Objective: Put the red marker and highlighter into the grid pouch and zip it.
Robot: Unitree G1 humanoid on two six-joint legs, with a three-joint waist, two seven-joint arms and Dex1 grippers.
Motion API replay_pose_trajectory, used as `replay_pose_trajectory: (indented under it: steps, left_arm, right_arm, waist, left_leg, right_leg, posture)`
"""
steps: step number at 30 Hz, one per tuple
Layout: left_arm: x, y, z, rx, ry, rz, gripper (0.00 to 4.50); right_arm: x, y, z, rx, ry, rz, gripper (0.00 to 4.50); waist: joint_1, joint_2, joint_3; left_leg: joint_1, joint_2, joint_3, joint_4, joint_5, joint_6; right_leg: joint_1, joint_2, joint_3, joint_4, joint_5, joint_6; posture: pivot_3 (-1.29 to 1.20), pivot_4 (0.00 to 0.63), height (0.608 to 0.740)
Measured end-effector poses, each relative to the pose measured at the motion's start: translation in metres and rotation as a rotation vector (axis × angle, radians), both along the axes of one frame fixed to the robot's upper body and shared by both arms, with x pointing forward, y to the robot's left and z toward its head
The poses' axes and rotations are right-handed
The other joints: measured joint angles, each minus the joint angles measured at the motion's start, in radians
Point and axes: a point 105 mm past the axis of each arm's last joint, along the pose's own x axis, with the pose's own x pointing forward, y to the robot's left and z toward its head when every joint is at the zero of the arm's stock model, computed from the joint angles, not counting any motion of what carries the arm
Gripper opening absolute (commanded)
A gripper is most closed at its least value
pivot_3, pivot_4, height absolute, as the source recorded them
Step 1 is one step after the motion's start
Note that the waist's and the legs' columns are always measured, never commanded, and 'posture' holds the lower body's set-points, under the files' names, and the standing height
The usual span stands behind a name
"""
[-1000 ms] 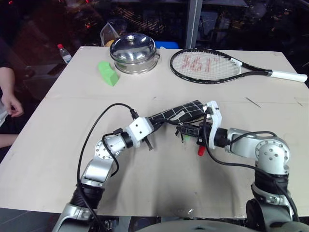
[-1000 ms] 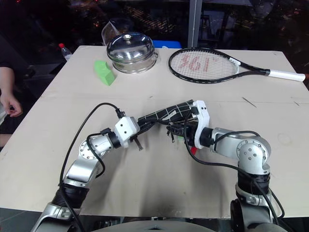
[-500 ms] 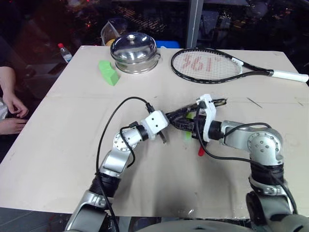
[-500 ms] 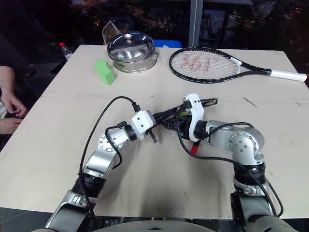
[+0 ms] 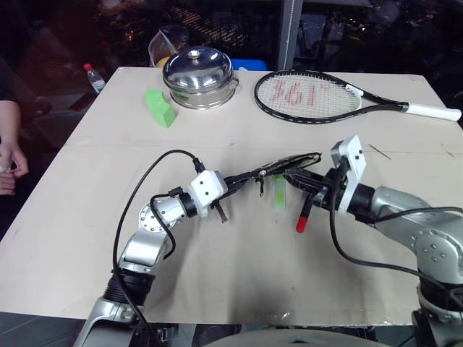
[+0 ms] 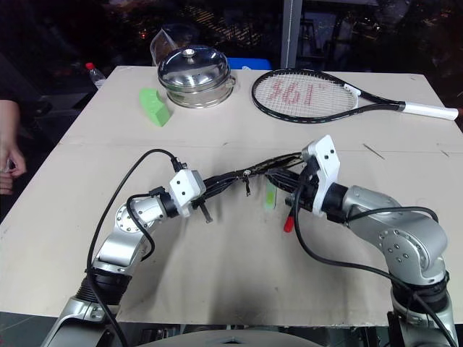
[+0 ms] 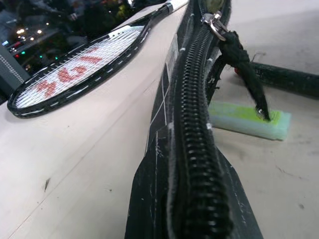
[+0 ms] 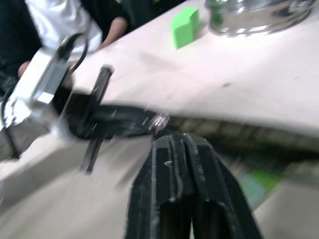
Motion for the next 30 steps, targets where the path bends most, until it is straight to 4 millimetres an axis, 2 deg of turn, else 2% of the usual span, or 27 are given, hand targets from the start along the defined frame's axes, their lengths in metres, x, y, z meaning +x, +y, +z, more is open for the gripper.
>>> replay_pose_trajectory:
  steps: [5, 9, 12, 14, 16, 18, 19, 21, 22, 23, 24, 27, 28, 29, 30]
  left_arm:
    - [-0.001, 0.000, 0.000, 0.003, -0.007, -0.009, 0.00]
    - [-0.001, -0.002, 0.000, 0.001, -0.007, -0.011, 0.00]
    - [0.000, -0.002, 0.002, 0.004, -0.013, -0.010, 0.00]
    - [0.002, 0.000, 0.001, 0.034, -0.017, 0.000, 0.00]
    - [0.004, 0.002, 0.002, 0.058, -0.029, 0.013, 0.00]
    - [0.007, 0.006, -0.001, 0.086, -0.027, 0.032, 0.00]
    - [0.008, 0.008, -0.003, 0.098, -0.023, 0.040, 0.00]
    - [0.009, 0.009, -0.005, 0.108, -0.019, 0.046, 0.00]
    - [0.009, 0.009, -0.005, 0.108, -0.018, 0.047, 0.00]
    - [0.010, 0.009, -0.006, 0.113, -0.017, 0.050, 0.00]
    - [0.010, 0.010, -0.006, 0.115, -0.016, 0.053, 0.00]
    - [0.012, 0.011, -0.007, 0.121, -0.012, 0.063, 0.00]
    - [0.012, 0.011, -0.007, 0.121, -0.011, 0.066, 0.00]
    - [0.012, 0.011, -0.008, 0.119, -0.008, 0.071, 0.00]
    - [0.013, 0.012, -0.008, 0.118, -0.007, 0.075, 0.00]
  right_arm:
    - [0.014, -0.001, -0.013, -0.041, 0.049, -0.056, 0.04]
    - [0.028, 0.005, -0.034, -0.264, 0.008, -0.067, 0.04]
    - [0.040, 0.017, -0.034, -0.476, -0.258, -0.037, 0.04]
    - [0.042, 0.034, -0.027, -0.621, -0.532, 0.045, 0.04]
    - [0.039, 0.048, -0.029, -0.730, -0.711, 0.144, 0.04]
    - [0.039, 0.053, -0.039, -0.803, -0.761, 0.244, 0.04]
    - [0.041, 0.053, -0.043, -0.829, -0.766, 0.282, 0.54]
    - [0.043, 0.052, -0.049, -0.878, -0.793, 0.350, 1.17]
    - [0.043, 0.052, -0.050, -0.883, -0.796, 0.357, 1.70]
    - [0.043, 0.052, -0.051, -0.901, -0.815, 0.377, 1.90]
    - [0.043, 0.053, -0.052, -0.912, -0.824, 0.387, 2.48]
    - [0.045, 0.055, -0.053, -0.938, -0.855, 0.388, 3.53]
    - [0.046, 0.055, -0.051, -0.938, -0.862, 0.378, 4.13]
    - [0.048, 0.055, -0.048, -0.938, -0.869, 0.364, 4.45]
    - [0.050, 0.055, -0.046, -0.940, -0.875, 0.352, 4.45]
  waist:
    - [0.001, 0.000, 0.000]
    - [-0.002, 0.000, 0.000]
    - [-0.002, 0.001, 0.001]
    - [-0.004, 0.001, 0.001]
    - [-0.002, 0.001, 0.001]
    - [-0.001, 0.001, 0.001]
    - [-0.001, 0.001, 0.001]
    - [0.002, 0.000, 0.001]
    - [0.002, 0.000, 0.001]
    - [0.002, 0.000, 0.001]
    - [0.001, 0.000, 0.001]
    - [0.000, 0.000, 0.001]
    - [-0.001, 0.000, 0.001]
    - [-0.001, 0.000, 0.001]
    - [-0.001, 0.000, 0.001]
  left_leg:
    - [-0.002, 0.000, 0.000, 0.000, 0.000, 0.000]
    - [-0.002, 0.000, 0.001, 0.000, 0.000, 0.000]
    - [-0.003, 0.000, 0.001, 0.000, 0.000, 0.000]
    - [-0.006, 0.000, 0.002, 0.001, 0.000, 0.000]
    - [-0.008, 0.000, 0.001, 0.002, 0.000, 0.000]
    - [-0.008, 0.000, 0.002, 0.002, 0.001, 0.000]
    - [-0.008, 0.000, 0.003, 0.002, 0.001, 0.000]
    - [-0.009, 0.000, 0.003, 0.003, 0.001, 0.000]
    - [-0.009, 0.000, 0.003, 0.003, 0.001, -0.001]
    - [-0.008, 0.000, 0.003, 0.003, 0.001, -0.001]
    - [-0.008, 0.000, 0.003, 0.004, 0.001, -0.001]
    - [-0.008, 0.000, 0.004, 0.004, 0.001, -0.002]
    - [-0.008, 0.001, 0.004, 0.004, 0.002, -0.002]
    - [-0.007, 0.001, 0.004, 0.004, 0.003, -0.004]
    - [-0.008, 0.001, 0.004, 0.004, 0.003, -0.004]
  right_leg:
    - [-0.001, 0.000, 0.000, 0.000, 0.001, -0.002]
    - [-0.002, 0.001, 0.000, 0.001, 0.001, -0.001]
    - [-0.004, 0.003, 0.000, 0.001, -0.001, 0.002]
    - [-0.008, 0.005, 0.001, 0.002, -0.001, 0.002]
    - [-0.009, 0.005, 0.000, 0.002, -0.001, 0.002]
    - [-0.009, 0.005, 0.000, 0.002, 0.000, 0.001]
    - [-0.009, 0.005, 0.000, 0.002, 0.001, 0.000]
    - [-0.009, 0.004, -0.001, 0.002, 0.001, -0.001]
    - [-0.009, 0.004, -0.001, 0.002, 0.001, -0.001]
    - [-0.009, 0.004, -0.001, 0.002, 0.001, -0.001]
    - [-0.009, 0.004, -0.001, 0.002, 0.001, -0.001]
    - [-0.009, 0.004, -0.001, 0.003, 0.001, -0.001]
    - [-0.009, 0.004, -0.001, 0.003, 0.001, -0.001]
    - [-0.009, 0.004, -0.001, 0.004, 0.001, -0.001]
    - [-0.009, 0.004, -0.001, 0.004, 0.001, -0.001]
  posture:
    - [0.00, 0.150, 0.740]
    - [0.00, 0.150, 0.740]
    - [0.00, 0.150, 0.740]
    - [0.00, 0.150, 0.740]
    - [0.00, 0.150, 0.740]
    - [0.00, 0.150, 0.740]
    - [0.00, 0.150, 0.740]
    - [0.00, 0.150, 0.740]
    - [0.00, 0.150, 0.740]
    - [0.00, 0.150, 0.740]
    - [0.00, 0.150, 0.740]
    - [0.00, 0.150, 0.740]
    - [0.00, 0.150, 0.740]
    - [0.00, 0.150, 0.740]
    - [0.00, 0.150, 0.740]
